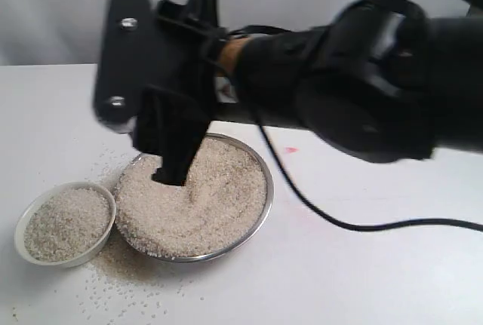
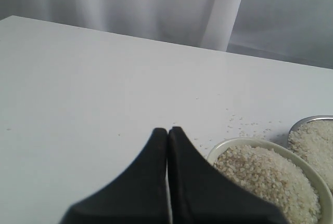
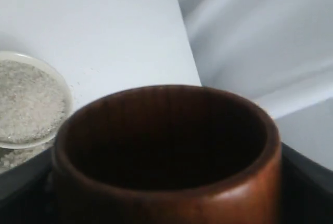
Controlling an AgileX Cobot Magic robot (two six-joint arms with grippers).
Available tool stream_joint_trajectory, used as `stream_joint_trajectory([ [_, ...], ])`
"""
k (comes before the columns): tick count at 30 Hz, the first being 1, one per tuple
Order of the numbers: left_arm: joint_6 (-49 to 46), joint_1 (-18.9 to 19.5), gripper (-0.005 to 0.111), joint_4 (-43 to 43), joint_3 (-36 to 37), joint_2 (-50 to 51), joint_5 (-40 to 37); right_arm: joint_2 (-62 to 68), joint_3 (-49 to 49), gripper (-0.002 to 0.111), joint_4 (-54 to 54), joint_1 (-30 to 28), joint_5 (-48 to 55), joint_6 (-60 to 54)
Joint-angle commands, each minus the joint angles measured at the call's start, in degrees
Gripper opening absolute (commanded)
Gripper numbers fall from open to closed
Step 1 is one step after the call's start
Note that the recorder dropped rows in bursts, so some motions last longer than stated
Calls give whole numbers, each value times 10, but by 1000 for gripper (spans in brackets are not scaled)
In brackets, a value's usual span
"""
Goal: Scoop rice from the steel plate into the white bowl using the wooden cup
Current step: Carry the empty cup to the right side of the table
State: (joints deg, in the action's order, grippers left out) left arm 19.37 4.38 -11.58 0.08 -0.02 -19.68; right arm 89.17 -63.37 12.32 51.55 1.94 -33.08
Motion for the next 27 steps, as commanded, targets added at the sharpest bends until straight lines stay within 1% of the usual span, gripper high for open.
stream_joint_trajectory([
  [1,1,-4,0,3,-1,0,3,-105,143,0,-12,-69,-145,64],
  [2,1,-4,0,3,-1,0,3,-137,184,0,7,-97,-181,103],
  [3,1,-4,0,3,-1,0,3,-150,202,0,22,-112,-197,132],
  [4,1,-4,0,3,-1,0,3,-168,228,0,55,-135,-222,199],
  [5,1,-4,0,3,-1,0,3,-178,240,0,77,-152,-225,237],
  [6,1,-4,0,3,-1,0,3,-189,256,0,104,-175,-226,303],
  [7,1,-4,0,3,-1,0,3,-191,270,0,118,-193,-227,334],
  [9,1,-4,0,3,-1,0,3,-185,293,0,127,-225,-237,358],
  [12,1,-4,0,3,-1,0,3,-166,329,0,127,-273,-311,421],
  [13,1,-4,0,3,-1,0,3,-156,340,0,118,-290,-336,428],
  [15,1,-4,0,3,-1,0,3,-141,354,0,78,-307,-360,428],
  [18,1,-4,0,3,-1,0,3,-115,371,0,32,-321,-399,422],
  [23,1,-4,0,3,-1,0,3,-51,375,0,-7,-323,-428,419],
  [27,1,-4,0,3,-1,0,3,15,375,0,-48,-323,-480,385],
])
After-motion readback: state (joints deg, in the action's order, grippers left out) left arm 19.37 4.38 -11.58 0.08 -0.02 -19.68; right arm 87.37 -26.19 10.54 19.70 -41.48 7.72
